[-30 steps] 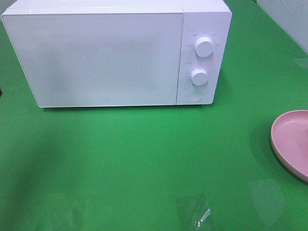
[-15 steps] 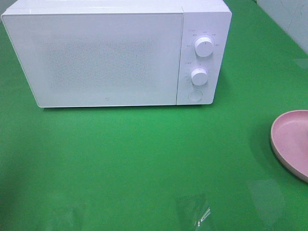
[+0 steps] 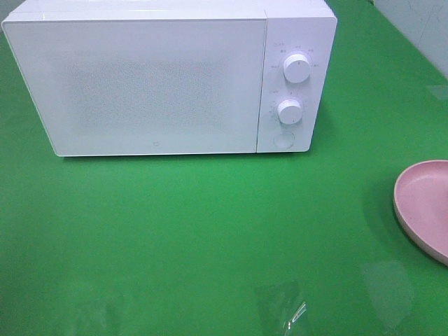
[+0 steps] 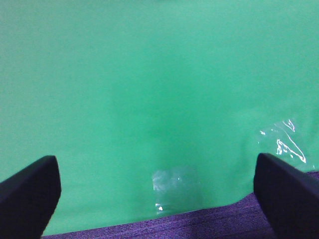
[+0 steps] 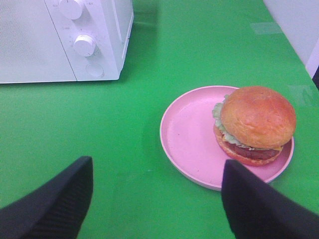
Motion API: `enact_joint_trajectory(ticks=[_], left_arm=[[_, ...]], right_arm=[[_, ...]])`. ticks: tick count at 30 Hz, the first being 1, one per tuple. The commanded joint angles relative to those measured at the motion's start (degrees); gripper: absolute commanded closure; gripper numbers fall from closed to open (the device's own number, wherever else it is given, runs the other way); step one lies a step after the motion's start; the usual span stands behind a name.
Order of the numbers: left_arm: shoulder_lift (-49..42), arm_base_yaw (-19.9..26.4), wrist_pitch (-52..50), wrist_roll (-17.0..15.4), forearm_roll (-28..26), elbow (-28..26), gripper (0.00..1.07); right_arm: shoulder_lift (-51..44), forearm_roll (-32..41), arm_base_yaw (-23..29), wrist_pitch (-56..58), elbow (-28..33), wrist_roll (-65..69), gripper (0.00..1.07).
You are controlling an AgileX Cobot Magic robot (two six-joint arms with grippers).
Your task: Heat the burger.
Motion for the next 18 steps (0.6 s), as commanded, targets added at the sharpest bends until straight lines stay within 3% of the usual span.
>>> enact_joint_trajectory(ticks=[1, 14, 18], left_arm=[[-2.9, 0.2, 0.2, 0.2, -0.6, 0.6, 0.09], [-11.7, 0.7, 0.1, 0.1, -1.8, 0.7, 0.09], [-16.4, 4.9, 0.1, 0.1, -1.8, 0.7, 0.09]], right_arm=[[-1.3, 0.2, -0.3, -0.1, 0.1, -0.8, 0.37], [-1.3, 0.2, -0.3, -0.1, 0.1, -0.8, 0.37], [-1.3, 0.2, -0.3, -0.1, 0.1, -0.8, 0.37]])
